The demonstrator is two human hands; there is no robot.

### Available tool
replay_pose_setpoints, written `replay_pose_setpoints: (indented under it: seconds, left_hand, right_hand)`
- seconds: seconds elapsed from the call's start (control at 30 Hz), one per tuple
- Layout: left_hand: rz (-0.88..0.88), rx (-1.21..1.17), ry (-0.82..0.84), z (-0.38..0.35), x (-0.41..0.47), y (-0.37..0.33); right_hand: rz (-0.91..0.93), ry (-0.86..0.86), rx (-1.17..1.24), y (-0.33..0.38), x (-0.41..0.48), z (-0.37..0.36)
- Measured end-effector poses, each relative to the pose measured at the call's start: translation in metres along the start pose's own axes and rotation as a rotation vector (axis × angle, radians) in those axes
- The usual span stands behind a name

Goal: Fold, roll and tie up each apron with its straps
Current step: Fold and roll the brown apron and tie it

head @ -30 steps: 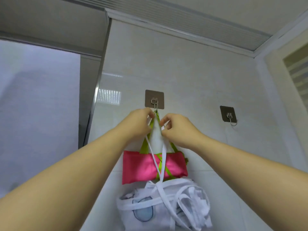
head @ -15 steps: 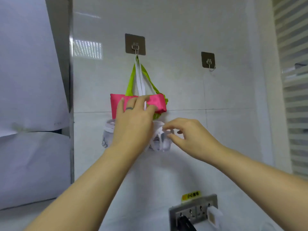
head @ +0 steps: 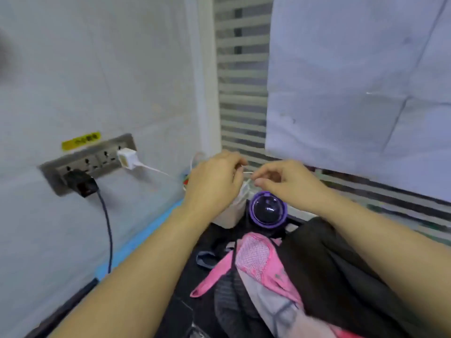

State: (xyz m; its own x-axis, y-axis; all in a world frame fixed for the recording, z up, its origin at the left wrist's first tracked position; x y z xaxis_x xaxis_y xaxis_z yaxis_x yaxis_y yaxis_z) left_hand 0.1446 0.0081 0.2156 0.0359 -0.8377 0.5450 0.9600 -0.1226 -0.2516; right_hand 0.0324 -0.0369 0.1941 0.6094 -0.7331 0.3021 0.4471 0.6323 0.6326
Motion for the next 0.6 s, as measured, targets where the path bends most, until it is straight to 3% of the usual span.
replay_pose_setpoints:
  seconds: [0.17,0.47,0.53,0.6]
  left_hand:
    - [-0.049,-0.129,0.350,-0.148,-0.045,-0.072]
    - [-0.126,-0.053,0.905,-0.310,-0.144,-0.103]
    - [-0.073,0.001,1.025,-0.334,-0.166,-0.092]
    - [0.103,-0.089,1.025,-0.347,-0.175,-0.081]
  right_hand:
    - [-0.394,0.131,-0.073,-0.139,-0.116,0.002]
    - [-0.796,0.352,-0.127,-0.252,-0.259,-0.035]
    - [-0.853,0.374,-0.180,-0.269,-0.279,-0.047]
    - [-0.896,0.380,-0.194,-0.280,-0.294,-0.058]
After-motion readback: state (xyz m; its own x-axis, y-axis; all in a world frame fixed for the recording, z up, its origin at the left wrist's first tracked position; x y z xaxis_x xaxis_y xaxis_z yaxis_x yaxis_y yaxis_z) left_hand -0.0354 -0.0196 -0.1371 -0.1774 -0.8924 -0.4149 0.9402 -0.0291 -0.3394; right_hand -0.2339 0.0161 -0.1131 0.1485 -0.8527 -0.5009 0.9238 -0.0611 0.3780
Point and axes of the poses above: each hand's wrist, its own x-axis towards the middle knuckle, its own z-axis out of the back of the hand, y = z × x, the point moved 9 cm from there along x, towards the middle knuckle, and after that the axes turned 2 degrees about x, right-handed, at the moved point
